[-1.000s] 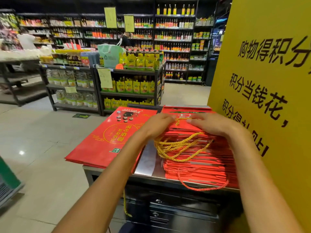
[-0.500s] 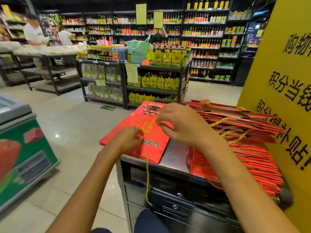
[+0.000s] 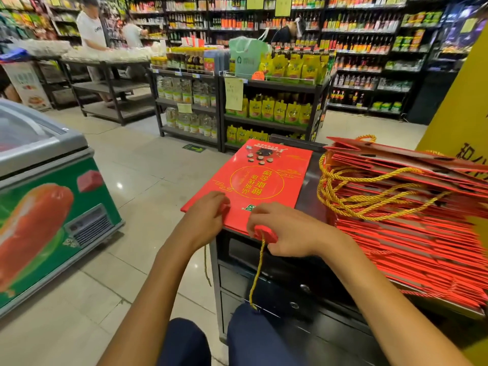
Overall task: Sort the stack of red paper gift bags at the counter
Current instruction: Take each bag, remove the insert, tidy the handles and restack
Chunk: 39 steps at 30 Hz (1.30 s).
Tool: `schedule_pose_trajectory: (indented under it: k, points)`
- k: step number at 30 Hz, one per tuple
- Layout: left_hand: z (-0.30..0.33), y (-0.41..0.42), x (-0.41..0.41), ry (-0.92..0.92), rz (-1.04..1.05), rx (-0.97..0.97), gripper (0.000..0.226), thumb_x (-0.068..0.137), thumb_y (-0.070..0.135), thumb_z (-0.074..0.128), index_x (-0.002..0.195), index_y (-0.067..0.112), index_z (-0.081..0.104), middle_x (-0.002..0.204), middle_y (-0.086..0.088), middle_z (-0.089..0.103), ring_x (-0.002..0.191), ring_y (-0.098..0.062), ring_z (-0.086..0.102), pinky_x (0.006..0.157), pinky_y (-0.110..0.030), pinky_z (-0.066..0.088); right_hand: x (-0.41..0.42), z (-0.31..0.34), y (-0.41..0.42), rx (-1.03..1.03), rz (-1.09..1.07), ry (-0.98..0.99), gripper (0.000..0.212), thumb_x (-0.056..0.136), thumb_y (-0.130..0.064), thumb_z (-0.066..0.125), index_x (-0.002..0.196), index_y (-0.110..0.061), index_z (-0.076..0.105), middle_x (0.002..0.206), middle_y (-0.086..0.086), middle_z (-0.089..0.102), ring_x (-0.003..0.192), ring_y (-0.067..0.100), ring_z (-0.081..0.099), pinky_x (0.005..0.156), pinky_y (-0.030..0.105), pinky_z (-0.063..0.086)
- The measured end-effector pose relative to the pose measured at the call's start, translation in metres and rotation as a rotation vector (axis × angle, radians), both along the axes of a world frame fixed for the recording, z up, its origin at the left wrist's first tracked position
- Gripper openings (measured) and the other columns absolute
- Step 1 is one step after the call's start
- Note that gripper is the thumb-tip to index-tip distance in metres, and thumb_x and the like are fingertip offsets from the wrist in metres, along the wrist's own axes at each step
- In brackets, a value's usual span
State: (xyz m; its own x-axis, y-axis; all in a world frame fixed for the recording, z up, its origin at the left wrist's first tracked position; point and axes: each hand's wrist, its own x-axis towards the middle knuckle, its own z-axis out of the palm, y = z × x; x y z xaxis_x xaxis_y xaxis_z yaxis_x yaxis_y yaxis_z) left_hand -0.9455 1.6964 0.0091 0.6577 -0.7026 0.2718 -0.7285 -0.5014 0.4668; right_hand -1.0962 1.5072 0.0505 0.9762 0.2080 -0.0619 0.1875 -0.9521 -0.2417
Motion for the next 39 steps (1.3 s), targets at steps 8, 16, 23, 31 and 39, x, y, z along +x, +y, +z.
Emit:
schedule_pose_trajectory:
  k: [8,16,23,31,39]
  points:
    - [0.002,0.031,-0.019,0.025,-0.019,-0.156,0.031,0.102,0.021,0.062,0.132,0.018,0.065,0.131,0.002,0.065,0.122,-0.014,0.055,0.1,-0.026,0.043,-0.001,-0.013,0.013,0.248,-0.087,-0.263,0.015,0.089,-0.027,0.068,0.09,-0.03,0.054,0.092,-0.013,0.061,0.088,0.011,0.054,0.074,0.037,0.044]
    - [-0.012,0.052,-0.021,0.089,0.059,-0.222,0.029,0.099,0.032,0.066,0.125,0.022,0.073,0.13,0.014,0.062,0.105,0.004,0.061,0.093,-0.01,0.042,0.023,0.011,0.023,0.829,-0.455,-0.414,0.042,0.085,0.005,0.061,0.112,-0.027,0.062,0.076,0.016,0.066,0.066,0.032,0.067,0.054,0.036,0.055]
    - [-0.029,0.06,-0.031,0.106,0.064,-0.319,0.027,0.096,0.023,0.071,0.123,0.026,0.075,0.133,0.017,0.065,0.137,0.004,0.046,0.11,-0.011,0.032,0.084,0.018,-0.006,0.767,-0.705,-0.322,0.033,0.084,0.0,0.057,0.108,-0.02,0.066,0.079,0.009,0.069,0.053,0.021,0.064,0.048,0.028,0.05]
    - [-0.036,0.065,-0.04,0.14,0.08,-0.392,0.029,0.095,0.031,0.072,0.124,0.027,0.074,0.133,0.017,0.066,0.133,0.01,0.048,0.106,-0.005,0.034,0.092,0.003,-0.015,0.133,-0.494,-0.177,0.045,0.08,-0.01,0.067,0.118,-0.035,0.067,0.132,0.007,0.058,0.122,0.031,0.054,0.097,0.045,0.049]
    - [-0.038,0.066,-0.044,0.14,0.103,-0.462,0.031,0.093,0.033,0.074,0.122,0.022,0.075,0.13,0.015,0.069,0.132,0.005,0.052,0.112,-0.023,0.043,0.058,0.02,-0.012,0.077,0.003,0.03,0.049,0.081,-0.007,0.074,0.113,-0.044,0.075,0.133,-0.005,0.054,0.121,0.014,0.051,0.101,0.031,0.041]
